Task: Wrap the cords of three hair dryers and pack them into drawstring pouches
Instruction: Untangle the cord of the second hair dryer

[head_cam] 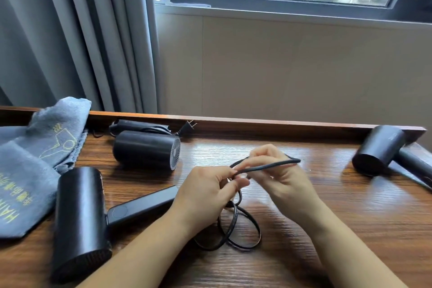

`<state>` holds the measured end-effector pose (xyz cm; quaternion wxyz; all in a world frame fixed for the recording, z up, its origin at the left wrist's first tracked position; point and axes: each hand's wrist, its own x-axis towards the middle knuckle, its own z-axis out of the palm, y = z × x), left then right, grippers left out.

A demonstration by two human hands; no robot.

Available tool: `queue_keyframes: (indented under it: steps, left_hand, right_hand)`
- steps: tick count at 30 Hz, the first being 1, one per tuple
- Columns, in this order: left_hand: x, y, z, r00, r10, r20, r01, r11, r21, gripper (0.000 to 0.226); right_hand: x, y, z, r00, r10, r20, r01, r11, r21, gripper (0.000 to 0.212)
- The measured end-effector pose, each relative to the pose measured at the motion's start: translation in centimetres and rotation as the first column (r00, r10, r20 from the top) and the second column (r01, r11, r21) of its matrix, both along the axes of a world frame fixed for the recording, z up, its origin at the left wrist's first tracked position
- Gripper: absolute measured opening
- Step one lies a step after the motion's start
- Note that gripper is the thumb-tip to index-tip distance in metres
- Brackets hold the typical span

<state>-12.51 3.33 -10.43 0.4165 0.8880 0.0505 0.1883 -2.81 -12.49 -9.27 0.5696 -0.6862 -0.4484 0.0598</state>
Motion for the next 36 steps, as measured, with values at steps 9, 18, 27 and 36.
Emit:
queue_keyframes:
  steps: [9, 18, 27, 36]
  left_hand:
    - [0.1, 0.0, -0.2, 0.999, -0.012, -0.047, 0.011, 1.0, -0.004, 0.028]
    - [-0.1, -0.5, 0.4, 0.996, -0.057, -0.075, 0.052, 0.997, -0.06, 0.019]
    - [-0.2, -0.2, 0.1, 0.999, -0.043, 0.018, 0.042, 0.998, 0.051, 0.023]
    - [-0.2, -0.4, 0.4, 0.995, 0.041, 0.096, -0.042, 0.999, 0.007, 0.029]
  right_hand:
    - [-0.4, -0.4, 0.6, 0.989, 0.014, -0.145, -0.022, 0.998, -0.054, 0.014]
    - [0.0, -1.0, 3.5, 0.447, 0.455, -0.77, 0.264, 0.755, 0.6, 0.024]
    - [-0.6, 0.1, -0.1, 0.996, 0.003, 0.088, 0.007, 0.994, -0.109, 0.017]
    - [-0.3, 0.4, 0.4, 0.917, -0.152, -0.368, 0.204, 0.973, 0.107, 0.015]
